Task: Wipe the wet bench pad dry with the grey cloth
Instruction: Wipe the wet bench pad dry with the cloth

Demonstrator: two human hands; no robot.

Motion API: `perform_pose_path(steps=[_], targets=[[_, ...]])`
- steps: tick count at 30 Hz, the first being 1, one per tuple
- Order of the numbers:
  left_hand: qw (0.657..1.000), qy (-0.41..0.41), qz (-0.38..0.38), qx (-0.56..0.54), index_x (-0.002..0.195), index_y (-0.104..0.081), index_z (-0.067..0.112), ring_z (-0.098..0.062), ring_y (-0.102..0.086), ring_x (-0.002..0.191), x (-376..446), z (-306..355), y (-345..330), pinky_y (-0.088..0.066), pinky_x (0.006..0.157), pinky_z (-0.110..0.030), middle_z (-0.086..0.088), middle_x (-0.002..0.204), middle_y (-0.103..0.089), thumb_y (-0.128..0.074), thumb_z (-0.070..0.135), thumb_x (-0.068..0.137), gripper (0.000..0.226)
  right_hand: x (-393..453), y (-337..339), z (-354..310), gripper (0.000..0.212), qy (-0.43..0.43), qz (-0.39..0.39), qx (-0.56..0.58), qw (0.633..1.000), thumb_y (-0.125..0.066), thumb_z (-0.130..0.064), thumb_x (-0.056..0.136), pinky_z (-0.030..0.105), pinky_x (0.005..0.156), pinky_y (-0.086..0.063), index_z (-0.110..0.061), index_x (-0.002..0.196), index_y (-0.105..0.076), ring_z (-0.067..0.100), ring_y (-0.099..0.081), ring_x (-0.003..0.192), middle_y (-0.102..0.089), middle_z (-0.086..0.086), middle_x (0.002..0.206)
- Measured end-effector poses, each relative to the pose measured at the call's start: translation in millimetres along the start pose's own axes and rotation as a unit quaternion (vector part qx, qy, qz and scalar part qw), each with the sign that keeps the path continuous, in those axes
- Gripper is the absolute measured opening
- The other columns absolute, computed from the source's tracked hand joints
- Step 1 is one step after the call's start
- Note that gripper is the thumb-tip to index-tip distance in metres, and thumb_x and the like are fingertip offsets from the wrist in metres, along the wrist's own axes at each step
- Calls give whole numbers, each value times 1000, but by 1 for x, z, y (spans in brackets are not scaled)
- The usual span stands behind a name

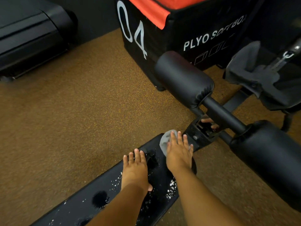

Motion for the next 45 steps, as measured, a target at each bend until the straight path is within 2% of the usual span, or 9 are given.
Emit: perform_pose_path(steps=[6,8,13,17,20,26,32,38,45], targets=[[1000,-2,3,24,146,17,5,-34,5,145,1,0,3,10,114,-51,-17,157,12,-69,54,74,123,-21,-21,-49,65,229,18,-38,972,-66,-12,82,38,115,-6,-19,141,-38,22,-32,138,-40,4,148],[1000,-3,3,21,146,18,4,-34,6,145,2,-1,2,9,115,-51,-17,157,13,-69,54,75,123,-29,-18,-21,82,206,9,-58,977,-74,-5,70,41,113,-14,-18,141,-36,24,-33,138,-42,5,147],[999,-5,-11,49,145,18,3,-36,5,145,4,0,2,12,113,-55,-19,156,13,-67,58,74,123,12,12,-2,51,24,56,-33,998,-39,-23,98,45,117,-8,-21,147,-24,20,-14,145,-27,1,155],[997,-5,2,71,146,16,3,-35,2,145,2,1,5,15,110,-58,-18,157,9,-66,60,74,123,6,-8,-47,59,174,-5,-18,985,-21,-50,92,42,116,1,-25,145,-31,21,-15,144,-26,-2,155],[998,-5,8,64,146,16,3,-35,2,145,2,1,5,14,111,-58,-18,157,10,-66,60,74,123,-9,-7,-30,51,245,31,-80,966,-27,-40,93,37,115,-3,-26,140,-39,17,-28,140,-38,-2,149],[999,-16,-34,-11,143,21,1,-36,10,144,11,4,-8,-6,119,-40,-19,155,19,-74,48,73,127,21,8,-22,44,91,39,-16,995,-28,-30,101,43,117,-10,-23,144,-30,20,-20,143,-28,2,154],[999,-22,-36,-10,143,21,1,-36,13,143,12,5,-13,-6,119,-40,-19,154,21,-74,49,72,129,-4,-11,-49,49,267,5,-38,963,-40,-16,99,34,114,9,-27,145,-30,15,-5,146,-13,-6,158],[999,-25,-44,-2,144,21,0,-38,11,143,15,5,-11,-8,119,-41,-19,155,19,-74,52,71,131,18,4,-22,64,120,-5,-32,992,-35,-58,92,45,115,3,-32,148,-18,20,1,146,-2,-3,159],[999,-29,-29,-20,144,21,1,-36,10,144,9,5,-7,-12,119,-40,-18,155,19,-74,51,72,129,-9,1,-9,46,228,46,44,972,-32,-28,96,41,115,-23,-14,137,-46,22,-30,140,-41,4,147]])
Point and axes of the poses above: each hand's wrist, its own x-axis towards the middle knuckle, its own y-axis out of the back of the hand, z = x × y, the point moved 10 cm from there along x, towards the middle knuckle
